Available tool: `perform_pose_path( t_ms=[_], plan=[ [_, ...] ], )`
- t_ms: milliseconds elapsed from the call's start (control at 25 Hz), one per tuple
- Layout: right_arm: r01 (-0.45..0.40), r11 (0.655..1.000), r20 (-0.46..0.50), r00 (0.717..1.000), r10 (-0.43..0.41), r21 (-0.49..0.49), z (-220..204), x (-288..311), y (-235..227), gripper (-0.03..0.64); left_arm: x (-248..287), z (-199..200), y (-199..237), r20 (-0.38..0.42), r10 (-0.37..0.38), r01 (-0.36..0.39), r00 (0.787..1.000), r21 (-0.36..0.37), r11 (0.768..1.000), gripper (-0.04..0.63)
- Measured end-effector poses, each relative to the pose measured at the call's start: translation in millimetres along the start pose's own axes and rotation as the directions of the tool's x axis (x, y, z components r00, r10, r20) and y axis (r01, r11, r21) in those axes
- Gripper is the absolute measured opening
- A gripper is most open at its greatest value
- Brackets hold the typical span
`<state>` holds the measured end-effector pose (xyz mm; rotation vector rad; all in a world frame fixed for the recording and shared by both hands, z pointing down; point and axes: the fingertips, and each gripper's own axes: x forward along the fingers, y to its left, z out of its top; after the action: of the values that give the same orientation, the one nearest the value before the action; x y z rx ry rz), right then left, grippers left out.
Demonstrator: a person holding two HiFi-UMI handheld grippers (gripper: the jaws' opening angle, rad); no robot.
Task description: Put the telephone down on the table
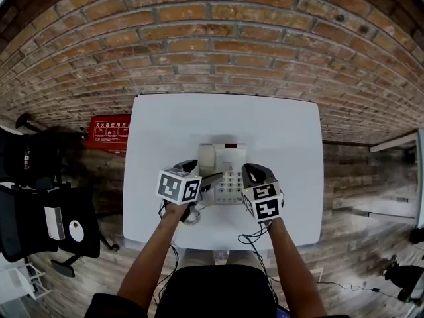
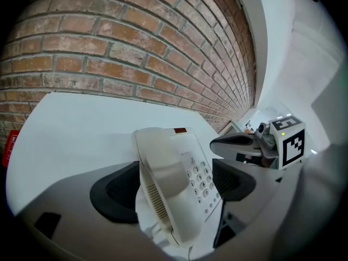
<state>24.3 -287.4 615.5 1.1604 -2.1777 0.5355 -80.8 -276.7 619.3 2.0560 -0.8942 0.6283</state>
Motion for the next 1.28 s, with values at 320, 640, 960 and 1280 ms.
perform_pose_path(
  t_ms=[320, 640, 960, 1280],
  plan=[
    [-0.026, 1.000, 0.035, 0.999, 0.026, 0.002, 10.8, -21.7, 1.0, 0.012, -21.0, 6.5, -12.6, 0.068, 0.038, -0.041, 0.997, 0.054, 0.998, 0.337],
    [-0.078, 0.997, 0.093, 0.993, 0.079, -0.012, 30.0, -46.9, 9.8, 0.012, -52.4, 30.6, -38.1, 0.227, 0.070, -0.101, 0.971, 0.127, 0.987, 0.255],
    [-0.132, 0.990, 0.176, 0.975, 0.137, -0.041, 50.8, -83.6, 20.8, 0.012, -87.8, 40.5, -72.1, 0.328, 0.113, -0.168, 0.938, 0.146, 0.975, 0.193],
    [-0.169, 0.980, 0.269, 0.944, 0.193, -0.108, 79.1, -115.7, 31.1, 0.012, -121.0, 48.2, -102.6, 0.444, 0.153, -0.238, 0.883, 0.143, 0.961, 0.115]
  ],
)
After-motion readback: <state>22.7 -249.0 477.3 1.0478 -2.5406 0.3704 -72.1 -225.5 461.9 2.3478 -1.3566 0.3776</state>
